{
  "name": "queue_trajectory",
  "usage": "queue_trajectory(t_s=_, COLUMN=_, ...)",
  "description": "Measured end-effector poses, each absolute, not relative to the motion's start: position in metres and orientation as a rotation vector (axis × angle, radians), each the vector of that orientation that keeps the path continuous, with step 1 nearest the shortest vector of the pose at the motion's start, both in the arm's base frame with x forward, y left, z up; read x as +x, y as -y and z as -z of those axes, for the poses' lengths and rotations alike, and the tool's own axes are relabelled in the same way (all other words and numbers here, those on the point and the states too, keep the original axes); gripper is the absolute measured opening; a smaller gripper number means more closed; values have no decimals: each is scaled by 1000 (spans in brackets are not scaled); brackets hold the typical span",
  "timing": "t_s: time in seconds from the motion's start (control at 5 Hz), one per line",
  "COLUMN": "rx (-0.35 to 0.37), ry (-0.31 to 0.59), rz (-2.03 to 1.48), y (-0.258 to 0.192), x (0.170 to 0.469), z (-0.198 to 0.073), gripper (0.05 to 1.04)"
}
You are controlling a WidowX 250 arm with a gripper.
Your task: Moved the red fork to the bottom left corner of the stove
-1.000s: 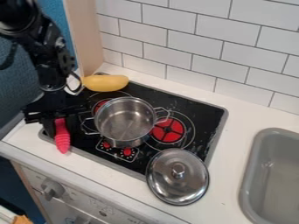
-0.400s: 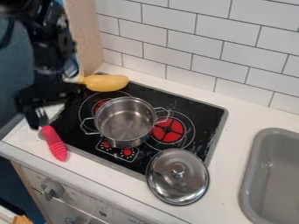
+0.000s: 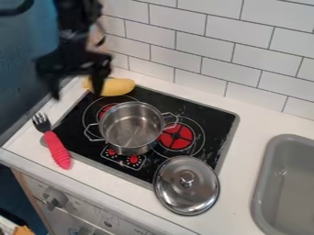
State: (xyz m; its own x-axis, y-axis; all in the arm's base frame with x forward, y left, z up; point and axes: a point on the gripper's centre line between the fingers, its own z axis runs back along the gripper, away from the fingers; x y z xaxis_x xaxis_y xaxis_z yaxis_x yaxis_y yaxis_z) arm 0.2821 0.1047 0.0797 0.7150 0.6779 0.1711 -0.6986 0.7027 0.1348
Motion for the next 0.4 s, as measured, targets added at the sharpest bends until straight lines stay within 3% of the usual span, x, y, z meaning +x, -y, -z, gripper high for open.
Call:
queue_trajectory(t_s=0.2, rx=151, ry=17, rz=-676, y=-84, x=315, z=-88, gripper=999)
queue_trajectory(t_s=0.4, rx=100, ry=45, rz=-616, y=-78, x=340, z=-93, gripper=999)
